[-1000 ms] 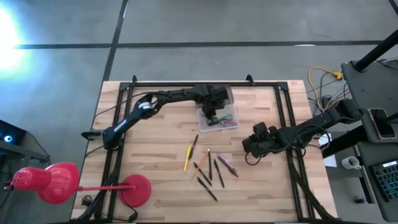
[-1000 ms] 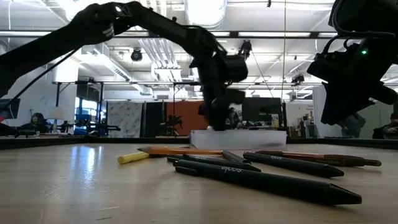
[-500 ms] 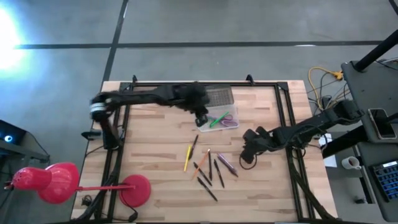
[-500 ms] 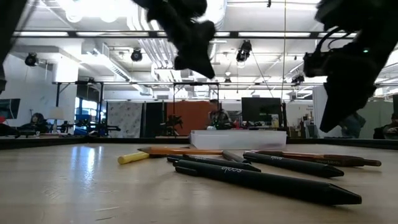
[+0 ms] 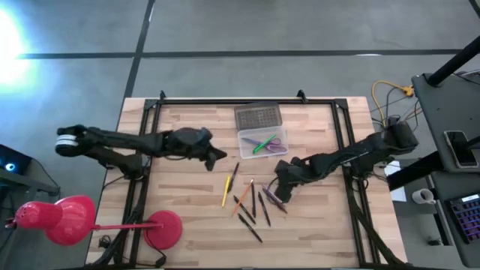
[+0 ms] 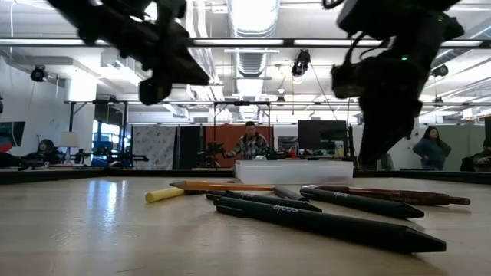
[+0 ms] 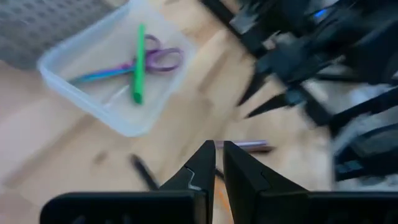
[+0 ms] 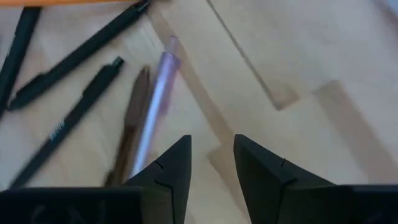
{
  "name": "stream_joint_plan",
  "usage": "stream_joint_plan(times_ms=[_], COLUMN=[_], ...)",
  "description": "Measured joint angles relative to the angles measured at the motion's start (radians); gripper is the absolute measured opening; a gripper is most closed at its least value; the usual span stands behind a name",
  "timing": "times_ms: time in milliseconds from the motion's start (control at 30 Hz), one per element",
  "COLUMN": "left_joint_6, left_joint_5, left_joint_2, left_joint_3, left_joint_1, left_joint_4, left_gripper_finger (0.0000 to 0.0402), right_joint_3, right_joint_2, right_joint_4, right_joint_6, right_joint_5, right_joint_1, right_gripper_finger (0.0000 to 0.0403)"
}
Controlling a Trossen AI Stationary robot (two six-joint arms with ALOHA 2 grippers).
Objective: Pick & place school supplies into a supply box
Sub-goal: Put the purple ballpen into the gray supply box
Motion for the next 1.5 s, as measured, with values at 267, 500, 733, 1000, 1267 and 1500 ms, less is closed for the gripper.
stream_joint_plan(times_ms=[267,500,733,1000,1267,1500], left_joint_6=[-0.050,-0.016,-0.011,-0.011,-0.011,-0.015], left_joint_5=[-0.007,-0.014,-0.014,-0.013,-0.014,-0.014], left_joint_2=[-0.188,-0.267,-0.276,-0.276,-0.274,-0.273], left_joint_3=[-0.149,-0.207,-0.228,-0.230,-0.231,-0.230], left_joint_1=[-0.073,-0.092,-0.092,-0.092,-0.092,-0.092], left_joint_4=[0.005,-0.005,0.000,-0.001,-0.002,0.002], left_gripper_finger=[0.0015,0.0016,0.0016,0.0016,0.0016,0.0016], right_joint_3=[0.128,0.174,0.251,0.323,0.322,0.330], right_joint_2=[0.138,0.232,0.320,0.369,0.397,0.351], right_joint_4=[-0.059,-0.060,-0.113,-0.257,-0.330,-0.402], right_joint_6=[0.166,0.259,0.265,0.267,0.389,0.526], right_joint_5=[0.009,0.053,0.064,0.107,0.131,0.236], right_joint_1=[0.100,0.138,0.137,0.137,0.132,0.128], right_gripper_finger=[0.0103,0.0093,0.0095,0.0074,0.0043,0.0019])
